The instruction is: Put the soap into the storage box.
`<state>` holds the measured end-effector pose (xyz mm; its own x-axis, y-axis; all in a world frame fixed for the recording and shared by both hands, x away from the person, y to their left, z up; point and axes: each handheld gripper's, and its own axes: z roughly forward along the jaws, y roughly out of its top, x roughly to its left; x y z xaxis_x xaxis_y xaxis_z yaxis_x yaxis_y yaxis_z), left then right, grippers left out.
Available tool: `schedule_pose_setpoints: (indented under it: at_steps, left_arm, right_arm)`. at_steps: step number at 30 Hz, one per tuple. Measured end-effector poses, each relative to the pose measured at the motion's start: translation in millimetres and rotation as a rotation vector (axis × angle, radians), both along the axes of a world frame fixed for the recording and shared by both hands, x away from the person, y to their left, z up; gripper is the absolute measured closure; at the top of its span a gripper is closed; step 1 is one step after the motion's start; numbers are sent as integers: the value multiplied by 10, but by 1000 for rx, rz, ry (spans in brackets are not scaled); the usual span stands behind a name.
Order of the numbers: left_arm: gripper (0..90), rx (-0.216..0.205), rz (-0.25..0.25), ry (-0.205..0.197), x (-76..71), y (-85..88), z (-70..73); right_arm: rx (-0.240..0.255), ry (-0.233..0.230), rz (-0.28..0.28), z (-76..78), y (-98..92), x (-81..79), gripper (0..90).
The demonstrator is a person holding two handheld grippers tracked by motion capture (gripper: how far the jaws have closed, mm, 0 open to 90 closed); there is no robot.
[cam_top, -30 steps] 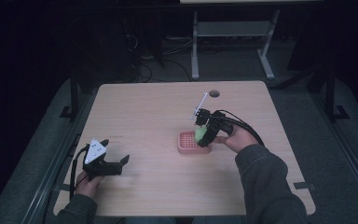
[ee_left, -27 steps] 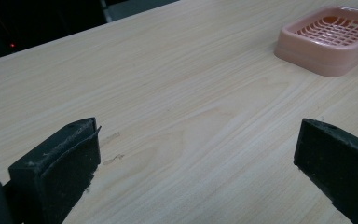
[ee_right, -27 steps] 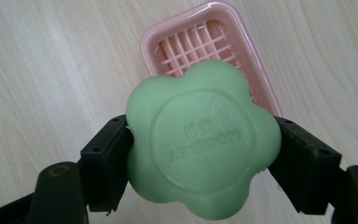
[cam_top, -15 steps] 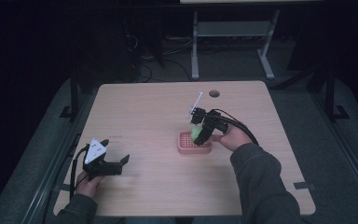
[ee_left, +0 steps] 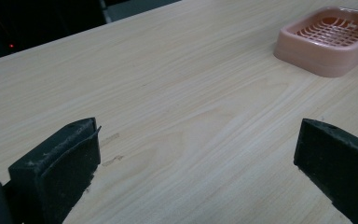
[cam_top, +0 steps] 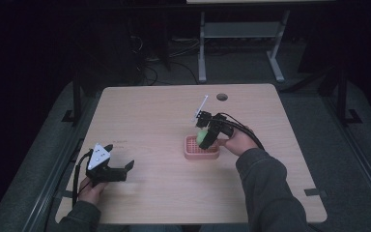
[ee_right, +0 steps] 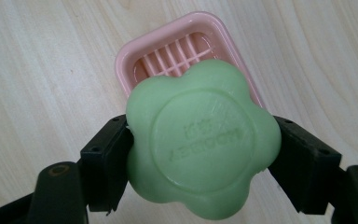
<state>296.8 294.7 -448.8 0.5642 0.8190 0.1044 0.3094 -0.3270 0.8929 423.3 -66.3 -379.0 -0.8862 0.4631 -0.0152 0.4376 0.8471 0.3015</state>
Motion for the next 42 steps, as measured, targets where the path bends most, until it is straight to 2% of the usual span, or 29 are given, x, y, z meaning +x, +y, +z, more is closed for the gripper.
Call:
schedule_pose_setpoints:
  at_steps: [19,29,42]
  left_arm:
    - [0,-1,-2,0,0,1,0]
    - [0,-1,-3,2,0,0,0]
    - [0,0,-2,3,0,-1,-2]
  right_arm:
    - [-26,21,-25,-172,88,92,262]
    - [-55,30,-25,-274,123,127,262]
    - [-55,39,-43,-362,157,151,261]
